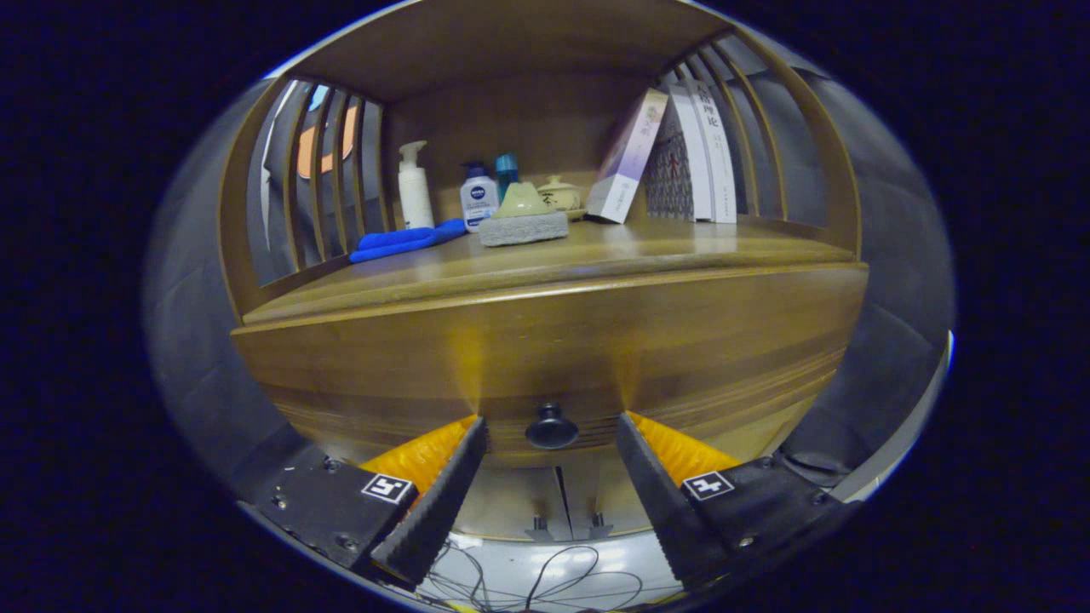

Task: Pull open the drawer, take out the items inside it, and place them on the countertop above the cabinet.

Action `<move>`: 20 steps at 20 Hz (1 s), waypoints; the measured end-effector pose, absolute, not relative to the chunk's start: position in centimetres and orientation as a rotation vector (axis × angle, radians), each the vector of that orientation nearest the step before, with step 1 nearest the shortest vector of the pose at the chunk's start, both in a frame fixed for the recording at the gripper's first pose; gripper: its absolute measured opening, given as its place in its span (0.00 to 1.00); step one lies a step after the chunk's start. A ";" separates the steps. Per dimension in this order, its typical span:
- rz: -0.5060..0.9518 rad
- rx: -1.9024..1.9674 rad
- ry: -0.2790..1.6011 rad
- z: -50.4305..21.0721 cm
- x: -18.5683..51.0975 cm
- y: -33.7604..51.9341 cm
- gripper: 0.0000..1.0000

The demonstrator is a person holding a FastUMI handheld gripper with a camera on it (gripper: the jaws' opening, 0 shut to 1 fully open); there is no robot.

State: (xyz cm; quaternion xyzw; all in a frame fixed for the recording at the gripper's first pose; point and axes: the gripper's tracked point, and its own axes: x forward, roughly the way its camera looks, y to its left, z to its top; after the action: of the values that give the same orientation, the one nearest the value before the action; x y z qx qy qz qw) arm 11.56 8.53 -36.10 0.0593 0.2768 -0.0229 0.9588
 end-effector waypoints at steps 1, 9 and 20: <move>-0.050 0.121 0.559 -36.0 11.7 8.6 1.00; -0.022 0.118 0.567 -34.2 11.5 7.3 0.99; 0.069 0.136 0.379 -20.5 5.6 3.7 0.96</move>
State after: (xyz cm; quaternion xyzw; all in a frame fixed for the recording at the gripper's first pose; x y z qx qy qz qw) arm 5.63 3.67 -20.46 0.0675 0.1884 0.0342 0.9792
